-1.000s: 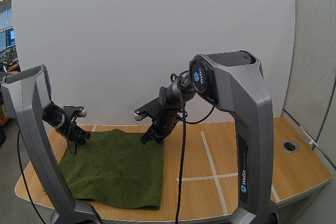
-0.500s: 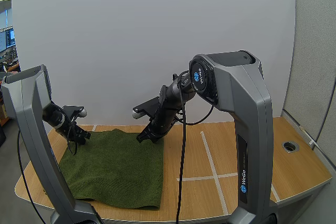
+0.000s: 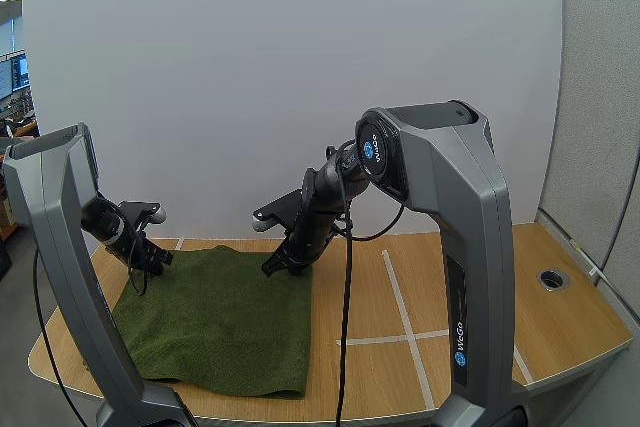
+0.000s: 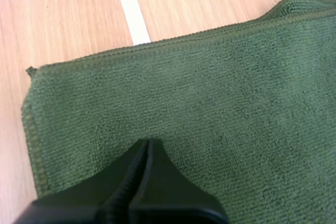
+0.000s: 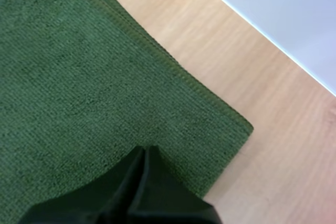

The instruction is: Fold the towel

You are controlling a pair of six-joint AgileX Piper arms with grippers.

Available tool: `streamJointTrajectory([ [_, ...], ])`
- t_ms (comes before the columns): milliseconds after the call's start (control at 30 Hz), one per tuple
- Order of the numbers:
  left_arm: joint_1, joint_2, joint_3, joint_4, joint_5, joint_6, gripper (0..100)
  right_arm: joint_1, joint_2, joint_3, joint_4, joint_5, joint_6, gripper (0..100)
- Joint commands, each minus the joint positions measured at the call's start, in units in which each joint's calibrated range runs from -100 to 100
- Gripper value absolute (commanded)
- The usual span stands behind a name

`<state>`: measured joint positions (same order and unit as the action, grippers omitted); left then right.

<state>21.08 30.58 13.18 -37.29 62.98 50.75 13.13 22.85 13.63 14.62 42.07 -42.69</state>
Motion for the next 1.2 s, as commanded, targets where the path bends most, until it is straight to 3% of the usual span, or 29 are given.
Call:
streamJointTrajectory([
  [0, -0.22, 1.5, 0.4, 2.8, -4.8, -0.7, 0, -1.6, 0.6, 0.4, -4.2, 3.6, 1.4, 0],
  [433, -0.22, 1.3, 0.4, 2.0, -5.2, -0.8, 0, -2.2, -0.2, 0.4, -3.5, 4.8, 1.4, 0],
  [833, 0.45, -10.2, 0.4, 1.2, 4.9, -0.6, 0, -2.2, -12.8, 0.0, -1.2, 9.8, 1.3, 0],
  [1000, 1.93, -15.2, 1.3, 2.8, 20.6, -0.6, 0, -2.2, -13.4, 0.0, 1.2, 15.0, 0.8, 0],
  [1067, 2.19, -16.1, 2.0, 3.7, 21.4, -0.6, 0, -2.2, -13.4, 0.0, 2.2, 15.0, 0.4, 0],
  [1167, 3.87, -18.7, 7.8, 7.1, 21.8, 1.4, 0, -2.2, -13.4, 0.0, 4.9, 14.5, -1.6, 0],
])
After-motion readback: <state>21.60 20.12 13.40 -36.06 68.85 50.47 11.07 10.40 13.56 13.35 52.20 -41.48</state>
